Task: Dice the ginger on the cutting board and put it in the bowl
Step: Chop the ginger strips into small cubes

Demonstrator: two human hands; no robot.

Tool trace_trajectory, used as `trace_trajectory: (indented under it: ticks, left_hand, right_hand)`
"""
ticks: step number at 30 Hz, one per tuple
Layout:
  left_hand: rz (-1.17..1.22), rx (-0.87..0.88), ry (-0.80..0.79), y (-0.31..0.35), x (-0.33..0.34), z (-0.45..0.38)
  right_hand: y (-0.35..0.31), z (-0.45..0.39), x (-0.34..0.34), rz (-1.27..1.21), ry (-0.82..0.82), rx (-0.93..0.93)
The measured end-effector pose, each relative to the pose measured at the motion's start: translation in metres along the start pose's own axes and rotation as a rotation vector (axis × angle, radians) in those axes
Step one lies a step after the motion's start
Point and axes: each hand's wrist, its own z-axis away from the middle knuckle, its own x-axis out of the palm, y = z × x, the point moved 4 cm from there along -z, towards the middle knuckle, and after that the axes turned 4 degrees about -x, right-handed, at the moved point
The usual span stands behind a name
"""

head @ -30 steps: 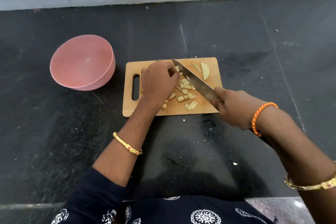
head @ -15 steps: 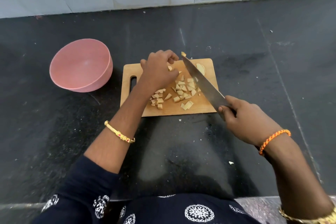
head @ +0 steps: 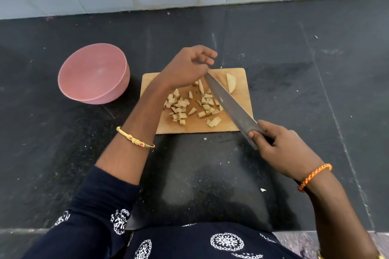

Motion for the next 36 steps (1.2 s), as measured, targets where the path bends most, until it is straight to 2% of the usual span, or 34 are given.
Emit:
trace_trajectory:
  ticks: [3, 6, 9, 11, 12, 14, 18, 21, 24, 29, 36]
  left_hand:
    - [0.126, -0.038, -0.118, 0.0, -0.005, 0.0]
    - [0.263, -0.067, -0.154, -0.011, -0.014, -0.001]
    - [0.27, -0.127, -0.012, -0.026, -0.027, 0.004]
    - [0.171, -0.13, 0.091, -0.032, -0.03, 0.01]
    - [0.142, -0.127, 0.092, -0.031, -0.028, 0.013]
    - [0.224, -0.155, 0.017, -0.027, -0.016, 0.019]
    - [0.618, -0.217, -0.101, -0.021, 0.007, 0.024]
    - [0.782, -0.257, -0.19, -0.025, 0.013, 0.024]
    - [0.823, -0.293, -0.231, -0.031, 0.014, 0.026]
    - [0.752, -0.263, -0.275, -0.031, 0.01, 0.031]
    - [0.959, -0.148, -0.398, -0.031, 0.008, 0.034]
  right_hand:
    - [0.0, -0.002, -0.006, 0.004, 0.013, -0.024]
    - [0.0, -0.002, -0.008, -0.004, 0.003, -0.036]
    - [0.001, 0.0, -0.005, -0.039, 0.0, -0.024]
    - [-0.001, 0.0, -0.005, -0.096, 0.04, -0.002]
    - [-0.002, -0.001, -0.005, -0.115, 0.061, 0.005]
    - [-0.005, -0.004, -0.003, -0.156, 0.092, 0.001]
    - [-0.014, -0.012, 0.005, -0.255, 0.077, -0.028]
    - [-0.019, -0.012, 0.011, -0.366, 0.06, -0.03]
    - [-0.021, -0.013, 0.016, -0.384, 0.057, -0.03]
    - [-0.02, -0.012, 0.023, -0.42, 0.017, -0.001]
    - [-0.03, -0.01, 0.03, -0.641, -0.056, -0.014]
